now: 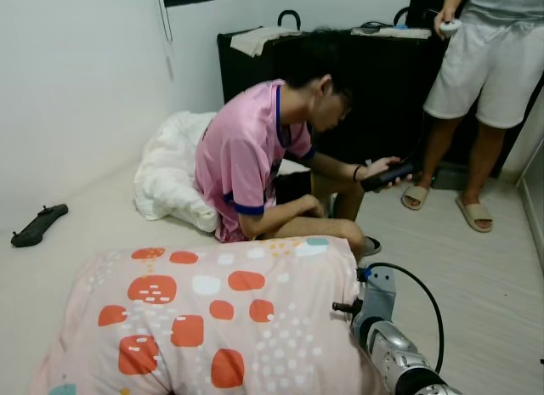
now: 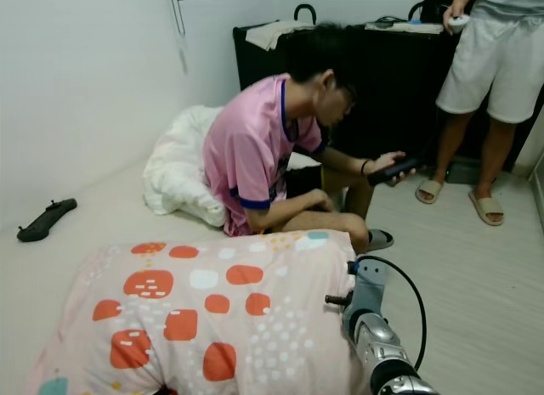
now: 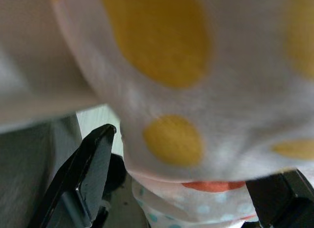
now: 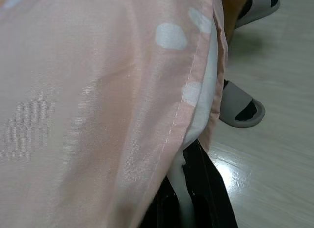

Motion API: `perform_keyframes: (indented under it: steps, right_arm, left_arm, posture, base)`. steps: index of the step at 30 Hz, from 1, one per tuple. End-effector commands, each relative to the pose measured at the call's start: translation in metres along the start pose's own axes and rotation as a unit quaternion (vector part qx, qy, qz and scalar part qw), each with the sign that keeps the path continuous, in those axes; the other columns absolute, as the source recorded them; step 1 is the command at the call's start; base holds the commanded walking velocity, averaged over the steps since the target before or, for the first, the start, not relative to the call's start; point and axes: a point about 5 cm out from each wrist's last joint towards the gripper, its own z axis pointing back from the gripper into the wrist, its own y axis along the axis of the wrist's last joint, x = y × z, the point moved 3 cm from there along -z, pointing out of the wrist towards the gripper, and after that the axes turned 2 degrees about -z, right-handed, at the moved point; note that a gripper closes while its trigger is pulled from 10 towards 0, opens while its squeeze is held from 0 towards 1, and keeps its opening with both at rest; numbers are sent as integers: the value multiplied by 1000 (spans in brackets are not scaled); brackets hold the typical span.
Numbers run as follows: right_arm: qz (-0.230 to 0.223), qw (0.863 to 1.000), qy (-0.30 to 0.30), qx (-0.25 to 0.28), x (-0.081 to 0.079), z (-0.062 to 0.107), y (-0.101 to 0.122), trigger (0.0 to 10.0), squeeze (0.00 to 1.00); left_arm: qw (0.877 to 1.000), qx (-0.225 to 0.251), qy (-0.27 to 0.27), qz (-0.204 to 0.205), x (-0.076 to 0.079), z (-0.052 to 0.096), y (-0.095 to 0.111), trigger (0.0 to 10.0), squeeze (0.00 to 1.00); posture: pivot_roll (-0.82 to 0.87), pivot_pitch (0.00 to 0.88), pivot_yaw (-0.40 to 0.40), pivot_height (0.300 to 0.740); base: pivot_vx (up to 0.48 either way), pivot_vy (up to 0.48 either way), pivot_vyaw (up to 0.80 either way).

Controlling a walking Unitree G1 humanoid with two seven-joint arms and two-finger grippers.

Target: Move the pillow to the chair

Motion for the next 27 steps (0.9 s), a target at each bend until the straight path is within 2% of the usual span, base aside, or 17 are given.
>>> perform_keyframes:
  steps: [1, 3, 4, 7, 9, 10, 11, 13, 14, 15, 18, 20, 21, 22, 23, 27]
  right_arm:
    - [10, 1000, 5, -16, -5, 0, -7, 10000, 0]
    - [10, 1000, 5, -20, -5, 0, -9, 10000, 0]
    - [15, 999, 1, -29, -3, 1, -13, 10000, 0]
    - [19, 999, -1, -34, -2, 1, -15, 10000, 0]
    - [28, 999, -7, -45, 0, 2, -19, 10000, 0]
    - [28, 999, -7, -45, 0, 2, -19, 10000, 0]
    - [29, 999, -8, -46, 0, 2, -19, 10000, 0]
    - [29, 999, -8, -46, 0, 2, -19, 10000, 0]
    - [29, 998, -9, -46, 1, 3, -20, 10000, 0]
    - [29, 998, -9, -46, 1, 3, -20, 10000, 0]
    - [29, 998, -13, -47, 3, 3, -21, 10000, 0]
    - [29, 998, -13, -47, 3, 3, -21, 10000, 0]
    - [30, 998, -14, -48, 3, 3, -21, 10000, 0]
    - [30, 998, -14, -48, 3, 3, -21, 10000, 0]
    - [31, 998, -14, -49, 4, 4, -22, 10000, 0]
    - [34, 998, -14, -53, 3, 4, -24, 10000, 0]
  left_arm:
    - [999, -24, 25, -8, -10, 2, -12, 10000, 0]
    - [999, -25, 19, -23, -7, 0, -12, 10000, 0]
    - [1000, -21, 3, -21, 0, -5, -11, 10000, 0]
    - [1000, -20, -11, -20, 7, -8, -11, 10000, 0]
    - [997, -53, -52, -34, 24, -18, -20, 10000, 0]
    - [997, -53, -52, -34, 24, -18, -20, 10000, 0]
    - [995, -48, -81, -33, 36, -24, -20, 10000, 0]
    - [995, -48, -81, -33, 36, -24, -20, 10000, 0]
    - [994, -31, -106, -25, 49, -30, -18, 10000, 0]
    - [994, -31, -106, -25, 49, -30, -18, 10000, 0]
    - [975, -33, -219, 1, 90, -40, -23, 10000, 0]
    - [975, -33, -219, 1, 90, -40, -23, 10000, 0]
    - [967, -37, -252, 10, 100, -39, -24, 10000, 0]
    - [967, -37, -252, 10, 100, -39, -24, 10000, 0]
    - [960, -32, -277, 21, 107, -38, -21, 10000, 0]
    - [951, -20, -309, 24, 119, -35, -11, 10000, 0]
  posture:
    - [-57, 106, 10, 596]
    - [-56, 108, 9, 596]
    - [-55, 111, 8, 596]
    - [-52, 112, 6, 596]
    - [-51, 112, 6, 596]
    - [-51, 112, 6, 596]
    - [-54, 114, 9, 596]
    - [-54, 114, 9, 596]
    - [-56, 114, 11, 596]
    - [-56, 114, 11, 596]
    - [-58, 122, 14, 596]
    - [-58, 122, 14, 596]
    - [-58, 126, 13, 596]
    - [-58, 126, 13, 596]
    - [-56, 129, 11, 596]
    - [-53, 133, 8, 596]
  base:
    - [0, 0, 0]
    - [0, 0, 0]
    - [0, 0, 0]
    - [0, 0, 0]
    - [0, 0, 0]
    - [0, 0, 0]
    - [0, 0, 0]
    - [0, 0, 0]
    - [0, 0, 0]
    - [0, 0, 0]
    - [0, 0, 0]
    - [0, 0, 0]
    - [0, 0, 0]
    - [0, 0, 0]
    - [0, 0, 0]
    - [0, 0, 0]
